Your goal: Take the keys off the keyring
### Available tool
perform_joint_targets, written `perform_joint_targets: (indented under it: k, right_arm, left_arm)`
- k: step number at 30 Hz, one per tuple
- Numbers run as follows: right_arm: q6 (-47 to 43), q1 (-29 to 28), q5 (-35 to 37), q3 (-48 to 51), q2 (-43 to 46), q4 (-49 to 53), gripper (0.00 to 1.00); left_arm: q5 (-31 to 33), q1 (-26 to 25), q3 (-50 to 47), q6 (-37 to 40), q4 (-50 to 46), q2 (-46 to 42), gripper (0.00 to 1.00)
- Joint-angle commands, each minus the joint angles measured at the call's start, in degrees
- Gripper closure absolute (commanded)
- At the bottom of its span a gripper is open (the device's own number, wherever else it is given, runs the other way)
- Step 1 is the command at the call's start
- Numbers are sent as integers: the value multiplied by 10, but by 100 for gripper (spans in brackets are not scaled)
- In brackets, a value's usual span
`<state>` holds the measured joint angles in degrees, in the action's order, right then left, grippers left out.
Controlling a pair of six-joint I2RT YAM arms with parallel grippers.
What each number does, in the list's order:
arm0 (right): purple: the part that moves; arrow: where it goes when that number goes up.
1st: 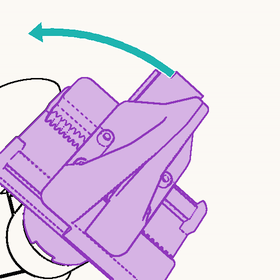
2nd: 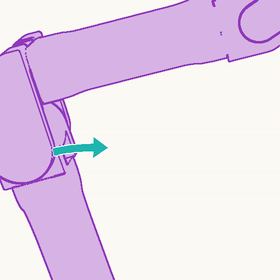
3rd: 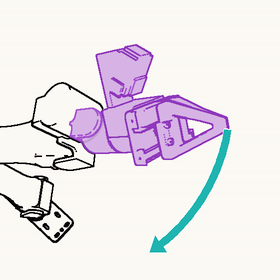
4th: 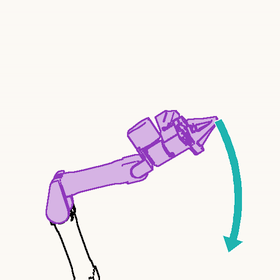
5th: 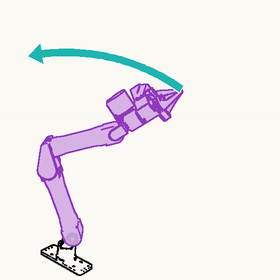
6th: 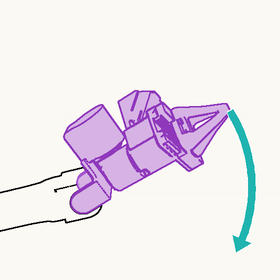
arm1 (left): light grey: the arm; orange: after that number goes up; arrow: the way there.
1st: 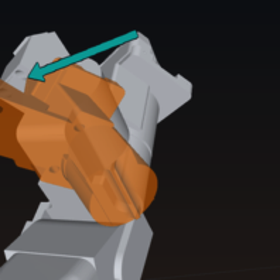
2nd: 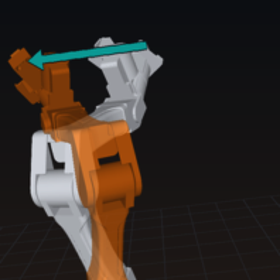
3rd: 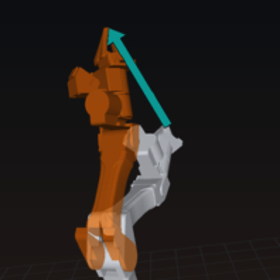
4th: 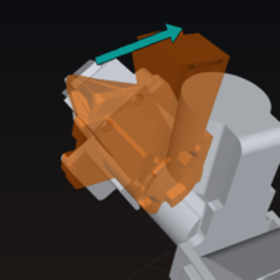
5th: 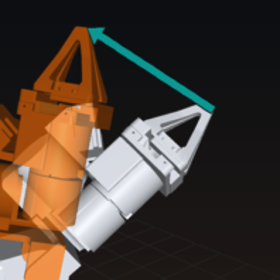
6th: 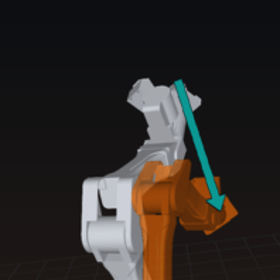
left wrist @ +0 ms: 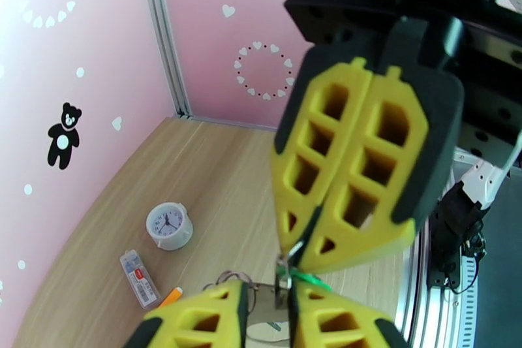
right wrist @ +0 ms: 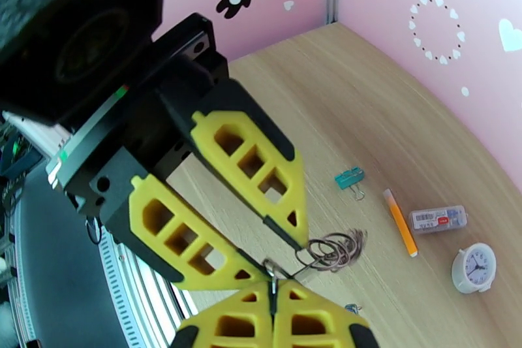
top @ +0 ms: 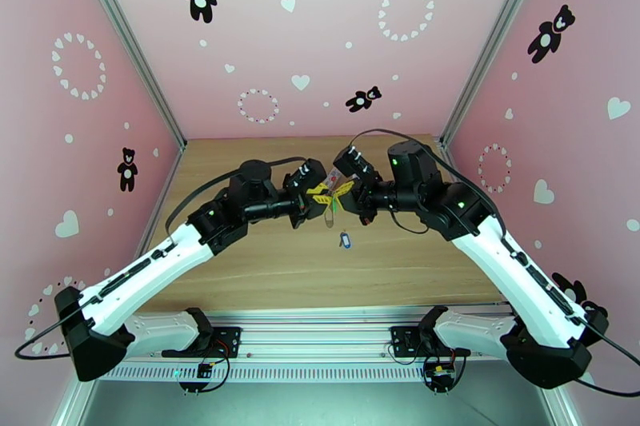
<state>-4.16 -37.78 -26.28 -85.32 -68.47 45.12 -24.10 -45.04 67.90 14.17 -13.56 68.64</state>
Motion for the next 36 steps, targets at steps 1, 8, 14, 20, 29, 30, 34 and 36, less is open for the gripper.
perform_joint_targets:
  k: [1,8,14,20,29,30,34,36]
  right_arm:
    - [-76,8,-65,5,11,11,100]
    - [-108,41,-139,-6,5,38,100]
    - [-106,45,-166,-11,-3,45,100]
    - [-82,46,-186,0,-2,16,100]
    - [-66,50,-200,8,-6,-6,100]
    - [-62,51,-198,11,-5,-10,100]
    - [-48,57,-197,23,4,-31,100]
    - [-46,60,-197,27,7,-33,100]
  left_arm:
    - [-60,17,-30,-12,50,-50,60]
    - [-143,53,-44,30,38,-45,51]
    - [-175,47,-48,32,89,-6,49]
    - [-191,43,-68,33,138,8,47]
    - [-233,33,-57,35,143,35,47]
    - [-234,32,-56,33,143,38,47]
    - [-226,28,-60,30,148,40,51]
    - [-210,27,-67,28,156,35,54]
